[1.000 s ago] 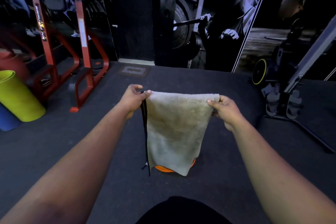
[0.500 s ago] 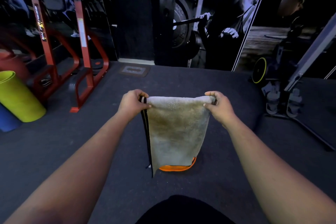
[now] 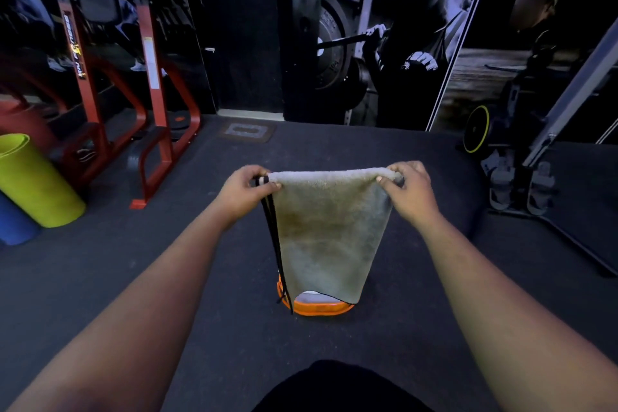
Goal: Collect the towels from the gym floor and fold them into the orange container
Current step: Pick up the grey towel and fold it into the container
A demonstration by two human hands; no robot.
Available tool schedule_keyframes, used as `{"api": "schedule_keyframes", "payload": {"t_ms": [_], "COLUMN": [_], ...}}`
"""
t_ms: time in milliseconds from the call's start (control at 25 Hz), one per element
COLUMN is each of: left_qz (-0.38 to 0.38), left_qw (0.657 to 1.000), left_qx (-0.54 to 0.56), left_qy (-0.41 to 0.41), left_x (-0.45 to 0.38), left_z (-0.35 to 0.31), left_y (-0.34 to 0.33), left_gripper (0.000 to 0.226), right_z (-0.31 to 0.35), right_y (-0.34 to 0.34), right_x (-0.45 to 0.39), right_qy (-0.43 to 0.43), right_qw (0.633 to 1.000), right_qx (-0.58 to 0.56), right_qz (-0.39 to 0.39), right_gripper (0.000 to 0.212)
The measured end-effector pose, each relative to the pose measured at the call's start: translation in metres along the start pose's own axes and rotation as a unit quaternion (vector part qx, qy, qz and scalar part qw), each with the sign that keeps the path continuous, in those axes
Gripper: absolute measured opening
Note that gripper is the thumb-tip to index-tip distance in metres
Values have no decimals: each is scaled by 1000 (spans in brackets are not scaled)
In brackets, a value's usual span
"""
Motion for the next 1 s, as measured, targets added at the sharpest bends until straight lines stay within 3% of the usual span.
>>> {"api": "schedule_keyframes", "payload": {"t_ms": [40, 120, 200, 280, 360, 480, 520, 600, 680, 800, 880, 1000], "left_qz": [4, -19, -35, -45, -20, 131, 186, 204, 135, 78, 62, 126], "left_qw": [993, 971, 951, 914, 894, 948, 951, 951, 946, 924, 905, 939], "left_qx": [120, 237, 309, 404, 447, 280, 220, 202, 274, 365, 414, 308], "left_qy": [19, 22, -4, -19, -19, 72, 110, 115, 108, 89, 73, 86], "left_x": [5, 14, 14, 7, 0, 11, 23, 39, 41, 30, 29, 46], "left_z": [-3, -19, -50, -80, -87, -35, -13, 11, 11, -6, -3, 18], "left_y": [1, 0, -3, 2, 16, 19, 10, -8, -14, 0, 7, 9], "left_gripper": [25, 17, 9, 14, 36, 73, 75, 47, 31, 35, 41, 34], "right_z": [5, 20, 24, 15, 10, 19, 25, 32, 28, 17, 19, 27], "right_y": [4, 9, 4, -16, -32, -30, -25, -16, -11, -21, -31, -29], "right_x": [1, 8, 15, 33, 47, 44, 41, 37, 39, 59, 65, 61], "right_qy": [-14, -19, -28, -67, -93, -149, -153, -163, -189, -188, -157, -143], "right_qw": [992, 931, 888, 915, 923, 888, 877, 844, 817, 871, 896, 893], "right_qx": [-121, -364, -457, -376, -333, -418, -439, -498, -525, -364, -350, -412], "right_qz": [14, 18, 43, 128, 167, 119, 119, 116, 148, 272, 225, 112], "right_gripper": [16, 18, 37, 53, 37, 19, 18, 25, 45, 46, 35, 28]}}
Point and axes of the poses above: each hand's wrist, its own x-axis away from the middle knuckle, its own y-axis out of the back of the hand, z = x × y, the point moved 1 cm from there along -x, towards the middle knuckle
